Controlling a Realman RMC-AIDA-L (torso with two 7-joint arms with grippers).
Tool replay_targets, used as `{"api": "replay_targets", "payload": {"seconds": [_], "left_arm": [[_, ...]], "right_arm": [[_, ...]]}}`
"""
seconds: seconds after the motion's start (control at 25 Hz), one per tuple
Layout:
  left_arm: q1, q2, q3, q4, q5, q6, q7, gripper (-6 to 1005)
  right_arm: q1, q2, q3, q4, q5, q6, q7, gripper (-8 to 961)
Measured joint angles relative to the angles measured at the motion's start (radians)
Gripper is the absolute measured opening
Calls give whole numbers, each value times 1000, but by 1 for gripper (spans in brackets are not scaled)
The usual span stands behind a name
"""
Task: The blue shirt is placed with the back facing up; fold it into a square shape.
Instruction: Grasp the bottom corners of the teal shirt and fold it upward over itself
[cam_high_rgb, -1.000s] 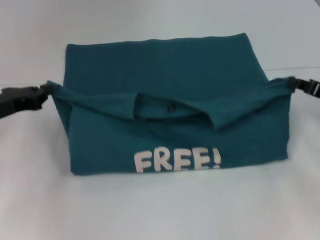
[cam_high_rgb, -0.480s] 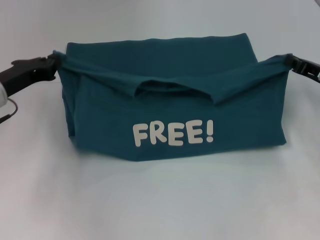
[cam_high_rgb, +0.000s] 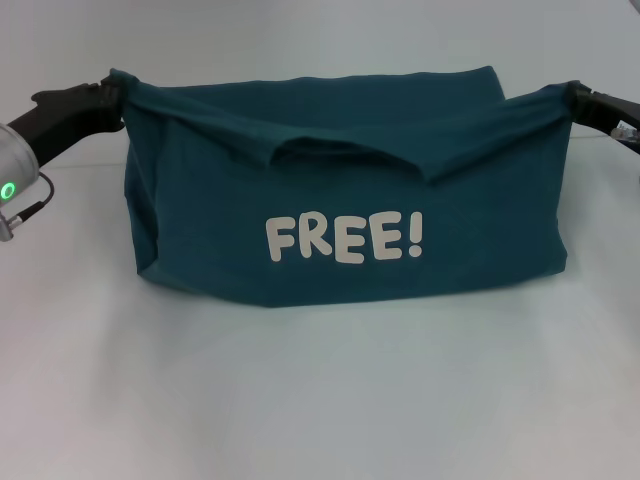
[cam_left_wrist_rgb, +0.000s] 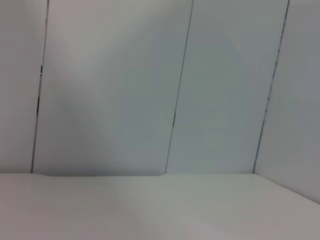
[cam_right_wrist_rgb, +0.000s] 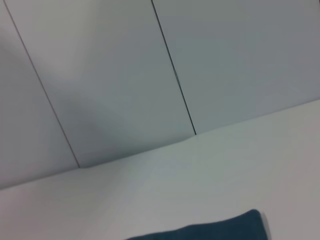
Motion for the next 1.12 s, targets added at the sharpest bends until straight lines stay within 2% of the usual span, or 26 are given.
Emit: {"api": "replay_targets", "payload": {"seconds": [0.16, 0.52, 0.84, 1.12], "left_arm": [[-11, -1, 1, -36, -20, -26, 44, -1], [-6, -14, 1, -59, -27, -44, 63, -2], [-3, -18, 1, -78, -28, -48, 74, 18], [14, -34, 33, -67, -23, -47, 100, 46]], "right_arm": [[10, -4, -26, 29, 13, 40, -20, 32], [4, 5, -30, 70, 49, 76, -76, 38], [-1, 15, -30, 73, 51, 87, -92, 45], [-3, 29, -32, 74, 49, 107, -93, 51]]}}
